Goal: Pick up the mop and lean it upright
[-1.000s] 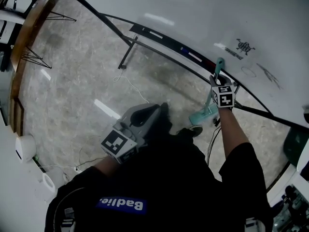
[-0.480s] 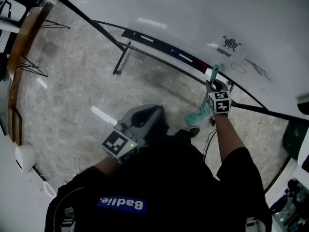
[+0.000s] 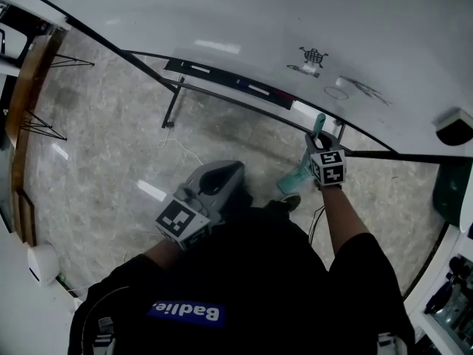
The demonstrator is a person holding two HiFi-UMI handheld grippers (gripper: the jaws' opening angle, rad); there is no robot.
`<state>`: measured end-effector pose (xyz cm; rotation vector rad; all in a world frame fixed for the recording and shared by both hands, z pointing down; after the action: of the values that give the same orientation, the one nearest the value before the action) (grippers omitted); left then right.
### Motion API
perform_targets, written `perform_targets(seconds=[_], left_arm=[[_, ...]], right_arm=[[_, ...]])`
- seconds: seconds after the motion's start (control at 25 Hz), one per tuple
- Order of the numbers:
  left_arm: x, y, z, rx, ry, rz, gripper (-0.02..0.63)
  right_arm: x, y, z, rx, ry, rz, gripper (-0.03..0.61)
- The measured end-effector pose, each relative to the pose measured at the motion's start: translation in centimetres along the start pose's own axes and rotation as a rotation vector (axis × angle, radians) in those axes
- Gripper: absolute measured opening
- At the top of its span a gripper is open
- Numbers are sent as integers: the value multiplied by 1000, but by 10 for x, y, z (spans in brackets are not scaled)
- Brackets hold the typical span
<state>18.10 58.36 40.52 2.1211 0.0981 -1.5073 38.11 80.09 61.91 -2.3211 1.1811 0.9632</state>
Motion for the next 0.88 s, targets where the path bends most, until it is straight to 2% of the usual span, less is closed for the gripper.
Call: perform_targets(seconds=[0.52, 0.88], left_arm=[[9, -42, -41, -127, 21, -72, 20], [16, -78, -73, -225, 34, -146, 20]], right_arm=[[-45, -5, 74, -34, -43, -48, 106], [-79, -22, 120, -105, -65, -152, 107]])
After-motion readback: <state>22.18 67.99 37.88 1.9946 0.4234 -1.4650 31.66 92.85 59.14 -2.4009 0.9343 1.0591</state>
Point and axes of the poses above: the fingertips, and each gripper's own axes: z backward along the fingers, y to its left, x out of its top, the point moved 7 cm from there along z, backward along the fingers, and after that the axes turned 1 degree about z, right-handed, at the moved point
